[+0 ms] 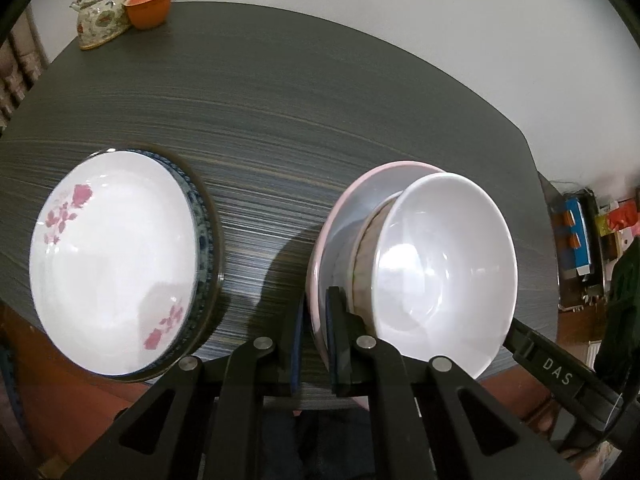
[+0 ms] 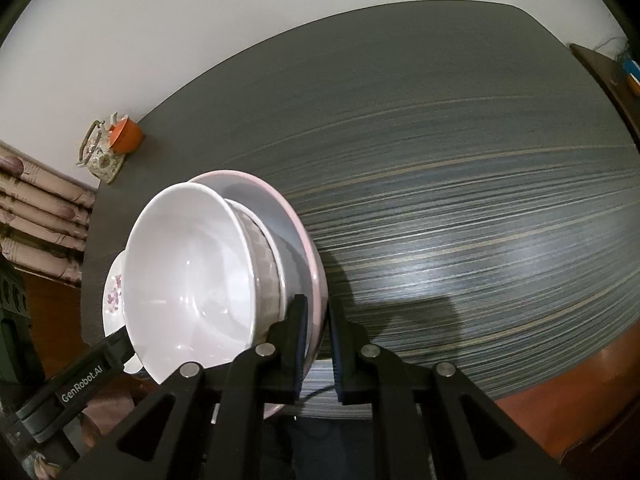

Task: Organize plates and bowls
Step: 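Lift the nested bowls off the table with both tools, then carry the nested bowls over the plate stack and lower them onto it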

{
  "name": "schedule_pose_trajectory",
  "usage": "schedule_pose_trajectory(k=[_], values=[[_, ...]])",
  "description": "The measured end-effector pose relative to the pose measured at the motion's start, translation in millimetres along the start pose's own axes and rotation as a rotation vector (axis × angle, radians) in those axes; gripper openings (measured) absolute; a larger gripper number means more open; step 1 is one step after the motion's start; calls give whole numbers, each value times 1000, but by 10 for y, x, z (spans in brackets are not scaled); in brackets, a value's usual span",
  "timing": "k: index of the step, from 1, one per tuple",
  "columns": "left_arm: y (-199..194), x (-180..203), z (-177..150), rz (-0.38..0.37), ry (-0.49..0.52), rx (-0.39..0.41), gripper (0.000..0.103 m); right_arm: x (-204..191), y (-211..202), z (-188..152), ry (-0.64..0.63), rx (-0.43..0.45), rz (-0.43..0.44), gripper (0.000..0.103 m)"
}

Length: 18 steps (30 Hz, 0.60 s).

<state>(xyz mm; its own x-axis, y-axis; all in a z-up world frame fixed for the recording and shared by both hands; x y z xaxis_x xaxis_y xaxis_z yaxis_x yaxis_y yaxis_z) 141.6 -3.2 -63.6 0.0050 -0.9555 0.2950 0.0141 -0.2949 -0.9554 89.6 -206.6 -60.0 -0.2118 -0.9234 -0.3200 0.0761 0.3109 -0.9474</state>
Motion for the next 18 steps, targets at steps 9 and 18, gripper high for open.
schedule_pose_trajectory(k=[9, 18], values=[[-236, -185, -61, 11, -40, 40, 6, -313, -59, 20, -60, 3, 7, 11], [-463, -465, -112, 27, -91, 73, 6, -697, -60, 51, -121, -7, 18, 11]])
Point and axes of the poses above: each gripper's, at about its wrist camera, not at the fingertips, and y roughly the way its jaws point, x to its right, z to its top, the point moved 1 cm from there along y, roughly the way its jaws point, and after that the axes turned 15 degrees about -x, right-handed, at the moved point
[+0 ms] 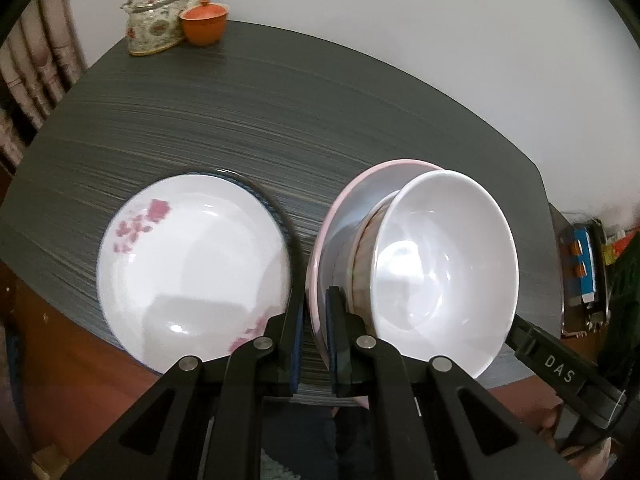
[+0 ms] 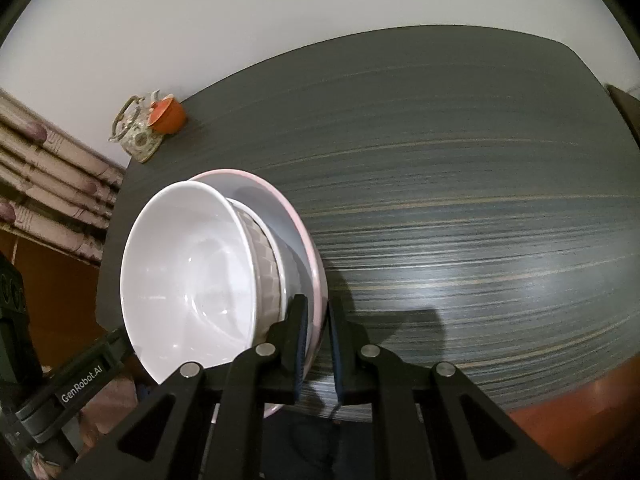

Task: Organize plates and bowls
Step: 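Carry the nested bowls over the plate stack and lower them onto it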

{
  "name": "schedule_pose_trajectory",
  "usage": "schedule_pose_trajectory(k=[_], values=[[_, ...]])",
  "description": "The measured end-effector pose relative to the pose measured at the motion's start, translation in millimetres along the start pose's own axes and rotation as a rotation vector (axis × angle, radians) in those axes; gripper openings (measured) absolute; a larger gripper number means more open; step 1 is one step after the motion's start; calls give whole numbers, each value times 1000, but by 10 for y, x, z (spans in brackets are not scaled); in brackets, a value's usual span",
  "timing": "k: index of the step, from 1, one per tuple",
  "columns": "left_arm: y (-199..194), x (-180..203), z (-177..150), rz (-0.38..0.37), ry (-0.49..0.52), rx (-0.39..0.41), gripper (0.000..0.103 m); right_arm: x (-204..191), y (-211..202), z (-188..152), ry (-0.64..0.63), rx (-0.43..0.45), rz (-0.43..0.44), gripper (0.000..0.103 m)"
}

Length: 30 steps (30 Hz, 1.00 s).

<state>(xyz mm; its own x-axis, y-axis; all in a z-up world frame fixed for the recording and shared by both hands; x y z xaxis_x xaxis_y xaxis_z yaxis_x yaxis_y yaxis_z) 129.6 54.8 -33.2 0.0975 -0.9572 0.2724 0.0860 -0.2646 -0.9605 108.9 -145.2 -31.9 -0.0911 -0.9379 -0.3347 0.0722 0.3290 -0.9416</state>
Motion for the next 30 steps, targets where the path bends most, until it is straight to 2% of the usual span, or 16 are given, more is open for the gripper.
schedule_pose_trajectory(k=[10, 19, 30], values=[[-242, -437, 28, 22, -72, 47, 6, -500, 104, 80, -83, -28, 7, 11], [-320, -920, -18, 42, -154, 56, 6, -936, 348, 94, -146, -87, 13, 11], [-288, -1284, -51, 42, -219, 45, 6, -1155, 521, 79, -177, -139, -10, 11]])
Point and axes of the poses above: each gripper's, at about its wrist camera, not at the fingertips, and y roughly the way its jaws point, x to its right, z to its top, the point moved 1 cm from there along y, roughly the way its jaws point, and after that the axes turned 15 degrees about -x, right-handed, at the moved point
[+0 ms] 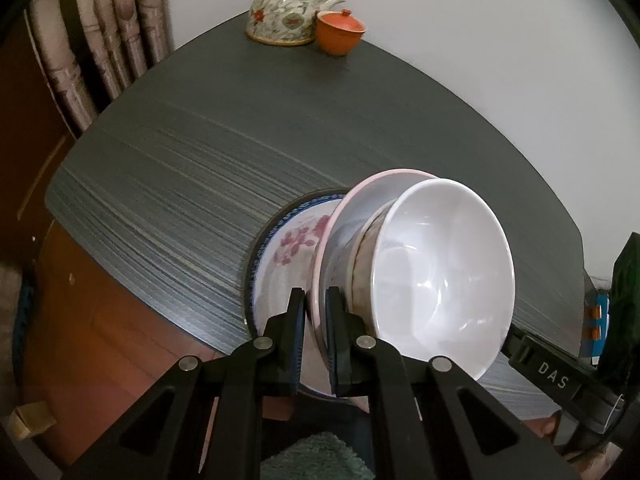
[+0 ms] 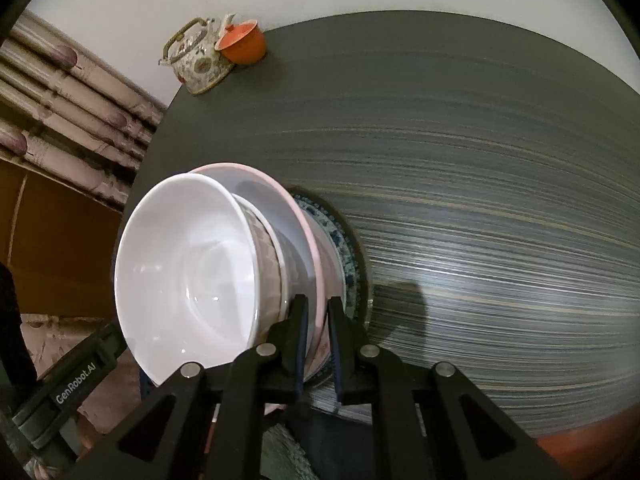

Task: Organize plates and bowls
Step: 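Carry the nested bowls over the plate stack and lower them onto it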

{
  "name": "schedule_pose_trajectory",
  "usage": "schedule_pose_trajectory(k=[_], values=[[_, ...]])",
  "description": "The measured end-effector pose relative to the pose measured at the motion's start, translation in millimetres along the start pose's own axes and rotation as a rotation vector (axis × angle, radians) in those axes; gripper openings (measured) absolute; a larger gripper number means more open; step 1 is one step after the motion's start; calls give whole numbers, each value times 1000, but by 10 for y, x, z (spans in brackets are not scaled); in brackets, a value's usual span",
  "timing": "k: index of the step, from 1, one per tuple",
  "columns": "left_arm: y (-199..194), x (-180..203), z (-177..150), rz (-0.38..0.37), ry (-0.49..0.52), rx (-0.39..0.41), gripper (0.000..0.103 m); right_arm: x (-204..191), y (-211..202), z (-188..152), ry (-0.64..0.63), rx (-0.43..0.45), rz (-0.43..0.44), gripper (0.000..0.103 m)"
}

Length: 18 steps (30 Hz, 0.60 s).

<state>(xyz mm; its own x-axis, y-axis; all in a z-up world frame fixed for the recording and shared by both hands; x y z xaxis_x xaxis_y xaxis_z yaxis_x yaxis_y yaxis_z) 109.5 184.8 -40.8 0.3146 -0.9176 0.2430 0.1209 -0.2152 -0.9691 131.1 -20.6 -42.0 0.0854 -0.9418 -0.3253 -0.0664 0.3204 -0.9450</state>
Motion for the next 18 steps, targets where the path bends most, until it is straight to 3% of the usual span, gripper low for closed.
schedule_pose_trajectory(k=[18], values=[[113, -190, 65, -11, -7, 2, 6, -140, 63, 19, -12, 23, -59, 11]])
Point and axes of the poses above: each gripper's, at about its wrist camera, not at the fingertips, and y roughly the way its jaws point, x to its right, z to its top, the point moved 1 cm from there along y, roughly the way its jaws point, and after that the axes turned 15 degrees about -x, right-handed, at the moved point
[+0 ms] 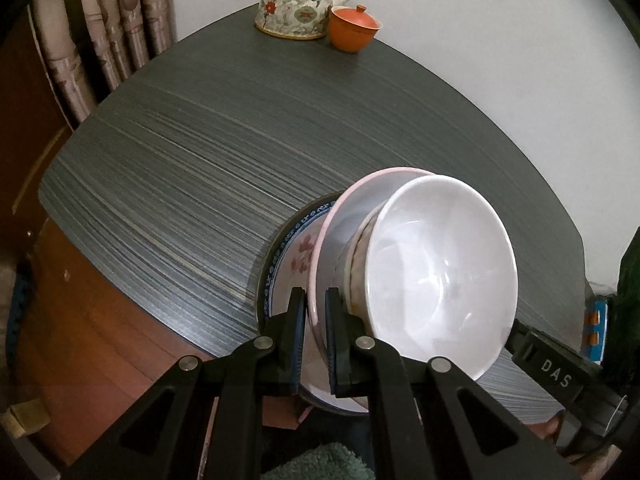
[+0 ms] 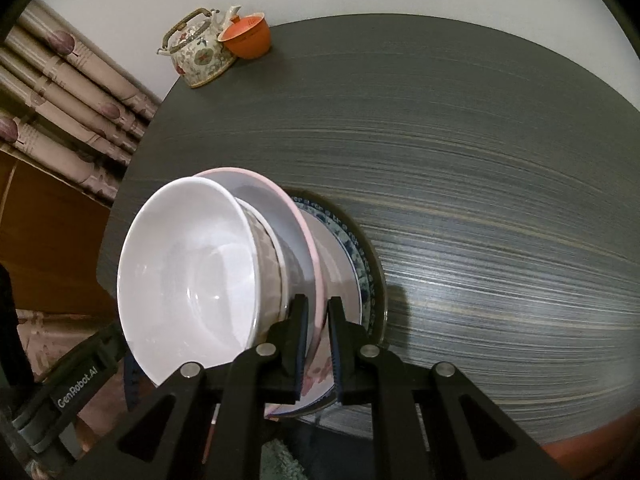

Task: Organize plates and bowls
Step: 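Carry the nested bowls over the plate stack and lower them onto it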

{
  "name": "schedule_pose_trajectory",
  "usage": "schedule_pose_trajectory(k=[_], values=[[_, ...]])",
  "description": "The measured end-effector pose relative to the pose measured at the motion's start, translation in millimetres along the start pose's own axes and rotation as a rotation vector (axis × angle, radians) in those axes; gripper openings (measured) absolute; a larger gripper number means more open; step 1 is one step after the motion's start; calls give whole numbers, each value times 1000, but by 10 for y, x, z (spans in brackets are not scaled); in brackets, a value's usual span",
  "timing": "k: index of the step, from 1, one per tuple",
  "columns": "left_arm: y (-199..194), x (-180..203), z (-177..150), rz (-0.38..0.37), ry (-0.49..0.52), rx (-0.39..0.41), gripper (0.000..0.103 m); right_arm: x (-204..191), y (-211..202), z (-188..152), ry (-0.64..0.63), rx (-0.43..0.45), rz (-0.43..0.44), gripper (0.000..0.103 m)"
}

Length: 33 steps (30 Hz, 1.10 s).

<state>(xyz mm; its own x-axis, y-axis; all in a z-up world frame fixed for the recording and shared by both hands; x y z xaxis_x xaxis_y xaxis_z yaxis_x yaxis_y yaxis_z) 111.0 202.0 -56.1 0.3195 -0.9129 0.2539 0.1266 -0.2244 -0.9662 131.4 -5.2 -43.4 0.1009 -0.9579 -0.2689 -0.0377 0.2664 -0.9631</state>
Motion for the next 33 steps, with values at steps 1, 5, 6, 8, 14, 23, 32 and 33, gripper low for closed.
schedule_pose_trajectory(k=[1, 5, 6, 8, 14, 23, 32, 33], values=[[5, 5, 4, 3, 1, 2, 6, -3, -2, -3, -1, 2, -2, 11], [11, 17, -1, 9, 5, 9, 6, -34, 9, 1, -11, 12, -12, 13], [12, 19, -13, 10, 6, 11, 6, -40, 10, 0, -14, 17, -16, 13], [8, 18, -21, 11, 7, 16, 7, -43, 8, 3, -18, 20, -18, 14], [-11, -53, -21, 49, -20, 32, 28, -41, -9, -12, -41, 27, -46, 21], [-255, -144, -175, 58, -27, 111, 50, 93, -191, -180, -43, 55, 0, 45], [-372, 56, -662, 158, 42, 215, 61, 110, -352, -754, -135, 242, -1, 55], [-338, 105, -714, 167, 59, 219, 64, 101, -352, -840, -151, 269, -2, 58]])
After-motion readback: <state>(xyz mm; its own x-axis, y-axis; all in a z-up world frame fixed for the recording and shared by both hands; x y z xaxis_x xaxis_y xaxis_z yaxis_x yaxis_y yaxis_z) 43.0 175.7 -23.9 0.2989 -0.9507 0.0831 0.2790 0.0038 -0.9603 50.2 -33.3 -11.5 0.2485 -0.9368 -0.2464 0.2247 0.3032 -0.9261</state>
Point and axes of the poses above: each gripper's, at about its wrist camera, not at the fingertips, and y roughly the way its jaws point, x to its right, z to its top, the point moved 1 cm from there along y, roughly the way its jaws point, and after that the axes turned 15 degrees about -x, right-handed, at the moved point
